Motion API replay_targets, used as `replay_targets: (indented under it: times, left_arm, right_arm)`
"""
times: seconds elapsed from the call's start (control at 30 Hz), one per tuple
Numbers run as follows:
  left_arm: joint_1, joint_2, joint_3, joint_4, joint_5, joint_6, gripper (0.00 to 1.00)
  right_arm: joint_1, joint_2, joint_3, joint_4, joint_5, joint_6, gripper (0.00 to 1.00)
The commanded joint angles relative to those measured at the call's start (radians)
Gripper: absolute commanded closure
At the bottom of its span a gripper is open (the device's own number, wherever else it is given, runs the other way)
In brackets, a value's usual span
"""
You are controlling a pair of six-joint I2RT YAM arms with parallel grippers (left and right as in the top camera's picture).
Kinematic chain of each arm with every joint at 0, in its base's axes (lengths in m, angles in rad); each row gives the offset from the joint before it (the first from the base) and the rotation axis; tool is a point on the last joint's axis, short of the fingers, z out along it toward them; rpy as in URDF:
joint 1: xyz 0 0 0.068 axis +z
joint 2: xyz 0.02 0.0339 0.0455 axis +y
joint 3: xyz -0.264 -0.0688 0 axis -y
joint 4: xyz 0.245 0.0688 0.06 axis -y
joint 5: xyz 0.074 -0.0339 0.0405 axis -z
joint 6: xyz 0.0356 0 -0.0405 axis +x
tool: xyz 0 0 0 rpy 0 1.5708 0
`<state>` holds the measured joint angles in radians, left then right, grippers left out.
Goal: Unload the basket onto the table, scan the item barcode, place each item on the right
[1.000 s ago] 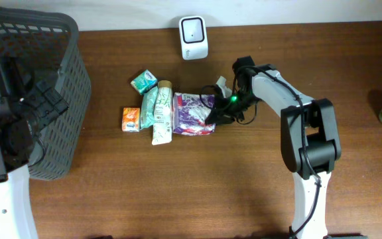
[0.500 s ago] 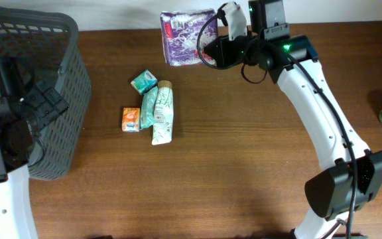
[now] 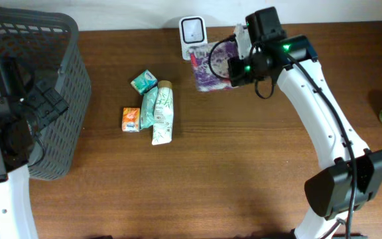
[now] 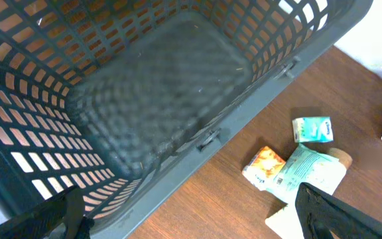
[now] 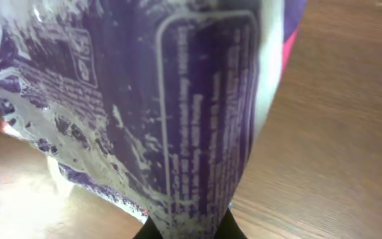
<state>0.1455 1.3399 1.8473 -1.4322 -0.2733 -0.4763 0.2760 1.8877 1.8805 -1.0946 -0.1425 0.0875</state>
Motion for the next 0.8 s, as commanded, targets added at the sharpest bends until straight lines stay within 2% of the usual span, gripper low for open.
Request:
replay_targets:
  times: [0.0,0.07,0.17,0.33,0.47,0.5,0.57,0.6,0.63,0.73,0.77]
  left_arm:
    - [0.006,-0.008,0.003,-0.001,0.000,-0.009,0.01]
    - [0.006,-0.008,0.003,-0.001,0.000,-0.009,0.01]
    - [0.006,-0.008,0.003,-0.001,0.000,-0.009,0.01]
    - [0.006,-0.008,0.003,-0.001,0.000,-0.009,0.01]
    - [0.006,-0.008,0.003,-0.001,0.000,-0.009,0.01]
    - [0.006,-0.008,0.003,-0.001,0.000,-0.009,0.01]
    - [0.006,-0.008,0.003,-0.001,0.000,-0.009,0.01]
    - [0.006,-0.008,0.003,-0.001,0.000,-0.009,0.01]
    - [0.006,-0.008,0.003,-0.001,0.000,-0.009,0.01]
    - [0.006,-0.008,0.003,-0.001,0.000,-0.009,0.01]
    - [0.006,-0.008,0.003,-0.001,0.000,-0.009,0.01]
  right_arm:
    - [0.005,0.043,-0.044,-0.110,0.301,0.147,0.96]
    - [0.006,0.063,-0.052,-0.177,0.414,0.271,0.96]
    - [0.006,0.068,-0.055,-0.255,0.523,0.359,0.96]
    - [0.006,0.069,-0.225,-0.254,0.607,0.382,0.96]
    - [0.010,0.069,-0.265,-0.235,0.536,0.397,0.95]
    - [0.019,0.069,-0.265,-0.216,0.478,0.397,0.91]
    - [0.048,0.069,-0.265,-0.175,0.397,0.397,0.75]
    - [0.073,0.069,-0.265,-0.156,0.384,0.397,0.54]
    - [0.102,0.069,-0.265,-0.145,0.370,0.397,0.43]
    - [0.168,0.069,-0.246,-0.128,0.301,0.396,0.39]
    - [0.196,0.069,-0.216,-0.117,0.245,0.390,0.34]
